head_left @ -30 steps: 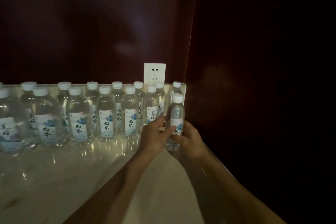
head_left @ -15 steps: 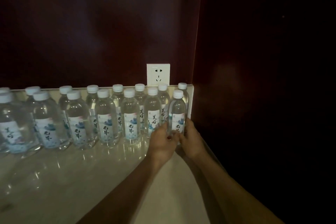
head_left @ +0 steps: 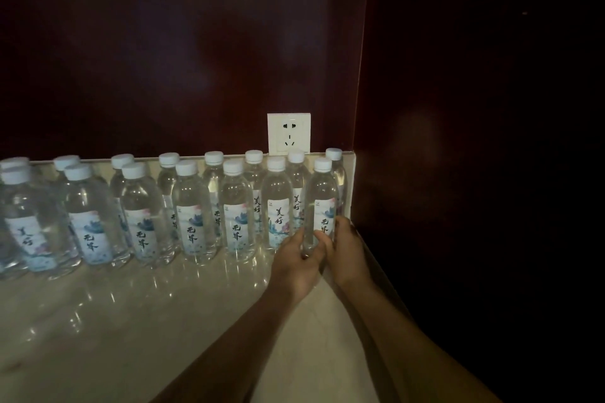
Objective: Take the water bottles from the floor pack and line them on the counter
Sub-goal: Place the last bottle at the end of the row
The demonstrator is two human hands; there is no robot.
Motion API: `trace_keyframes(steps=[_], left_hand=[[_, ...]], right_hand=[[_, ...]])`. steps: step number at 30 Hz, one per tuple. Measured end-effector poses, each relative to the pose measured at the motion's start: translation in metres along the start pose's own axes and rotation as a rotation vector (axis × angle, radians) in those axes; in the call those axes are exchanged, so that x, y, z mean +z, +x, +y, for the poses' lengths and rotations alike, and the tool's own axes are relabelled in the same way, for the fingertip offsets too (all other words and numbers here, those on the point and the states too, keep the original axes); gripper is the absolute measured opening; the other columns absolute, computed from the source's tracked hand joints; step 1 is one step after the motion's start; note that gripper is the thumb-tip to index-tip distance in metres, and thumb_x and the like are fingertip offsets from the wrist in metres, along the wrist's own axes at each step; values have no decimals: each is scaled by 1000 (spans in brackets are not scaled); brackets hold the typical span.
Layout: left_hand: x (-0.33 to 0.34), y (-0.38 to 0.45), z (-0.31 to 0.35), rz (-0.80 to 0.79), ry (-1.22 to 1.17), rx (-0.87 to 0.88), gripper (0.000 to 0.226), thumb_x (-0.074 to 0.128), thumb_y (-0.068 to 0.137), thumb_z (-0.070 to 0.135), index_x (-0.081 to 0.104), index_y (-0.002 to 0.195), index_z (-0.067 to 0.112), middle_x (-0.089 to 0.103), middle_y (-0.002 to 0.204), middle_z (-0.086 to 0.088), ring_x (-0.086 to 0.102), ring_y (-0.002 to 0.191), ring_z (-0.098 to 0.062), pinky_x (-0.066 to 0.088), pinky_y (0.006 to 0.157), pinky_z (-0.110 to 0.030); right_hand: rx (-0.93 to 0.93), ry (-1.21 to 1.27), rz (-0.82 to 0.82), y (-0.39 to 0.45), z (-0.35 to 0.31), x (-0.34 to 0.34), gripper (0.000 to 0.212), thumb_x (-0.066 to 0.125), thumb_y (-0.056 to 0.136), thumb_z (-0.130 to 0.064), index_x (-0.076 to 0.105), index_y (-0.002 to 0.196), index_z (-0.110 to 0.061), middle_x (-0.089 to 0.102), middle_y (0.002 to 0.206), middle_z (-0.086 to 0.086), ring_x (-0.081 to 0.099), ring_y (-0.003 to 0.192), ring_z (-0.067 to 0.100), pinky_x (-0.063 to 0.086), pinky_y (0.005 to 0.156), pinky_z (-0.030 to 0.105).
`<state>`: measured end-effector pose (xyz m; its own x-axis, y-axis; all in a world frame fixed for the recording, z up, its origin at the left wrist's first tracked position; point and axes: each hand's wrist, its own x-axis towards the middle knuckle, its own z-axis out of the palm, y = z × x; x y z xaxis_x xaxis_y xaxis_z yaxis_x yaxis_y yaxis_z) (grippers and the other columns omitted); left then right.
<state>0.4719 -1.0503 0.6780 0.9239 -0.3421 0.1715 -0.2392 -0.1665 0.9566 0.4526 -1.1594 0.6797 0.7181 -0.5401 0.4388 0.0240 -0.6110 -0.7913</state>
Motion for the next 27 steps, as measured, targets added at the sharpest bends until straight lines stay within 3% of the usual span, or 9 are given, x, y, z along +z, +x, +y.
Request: trace_keyframes(steps=[3, 6, 10, 14, 17, 19, 27], left_hand=[[2, 3, -5, 6, 26, 0, 77, 51, 68, 74, 60, 134, 35, 67, 127, 2, 69, 110, -19, 56, 96, -48], [1, -2, 4, 1, 13, -16, 79, 50, 68, 73, 59, 136, 32, 66, 128, 2, 67, 112, -19, 54, 99, -48], [3, -1, 6, -1, 47, -34, 84, 45, 67, 73, 57, 139, 31, 66, 132, 1, 67, 114, -18, 53, 100, -46], [3, -6, 11, -2, 124, -38, 61, 51, 89, 59, 52, 144, 32, 60, 140, 1, 62, 122, -18, 49, 105, -45], [4, -7, 12, 27, 210, -13, 49, 50, 101, 45, 49, 147, 29, 55, 145, 0, 54, 131, -19, 43, 111, -39], [5, -6, 10, 38, 252, 2, 48, 49, 102, 41, 48, 148, 26, 55, 146, -2, 53, 131, -19, 42, 109, -34], [6, -3, 9, 57, 239, -19, 50, 49, 102, 41, 46, 149, 24, 54, 148, -4, 51, 135, -21, 41, 112, -36]], right_hand=[[1, -19, 13, 1, 2, 1, 32, 64, 93, -23, 56, 121, -9, 69, 109, 12, 67, 102, 24, 52, 89, 34], [19, -52, 11, 1, 1, 1, 31, 62, 95, -22, 54, 121, -9, 66, 109, 10, 65, 101, 21, 46, 84, 24], [30, -16, 11, 2, 0, 2, 32, 64, 93, -23, 53, 121, -12, 65, 106, 5, 62, 96, 14, 46, 82, 23], [9, -19, 19, 0, -1, 2, 30, 63, 93, -26, 54, 120, -14, 68, 107, 8, 66, 99, 19, 49, 85, 26], [15, -4, 12, -1, -2, 4, 31, 60, 91, -32, 53, 120, -22, 68, 103, 4, 68, 96, 17, 56, 88, 37], [21, 3, 10, -1, 0, 6, 36, 57, 88, -40, 51, 120, -25, 68, 102, 4, 68, 95, 17, 56, 87, 42], [14, -118, 17, -1, -6, 7, 36, 60, 93, -35, 51, 121, -13, 65, 108, 14, 63, 103, 29, 52, 89, 39]])
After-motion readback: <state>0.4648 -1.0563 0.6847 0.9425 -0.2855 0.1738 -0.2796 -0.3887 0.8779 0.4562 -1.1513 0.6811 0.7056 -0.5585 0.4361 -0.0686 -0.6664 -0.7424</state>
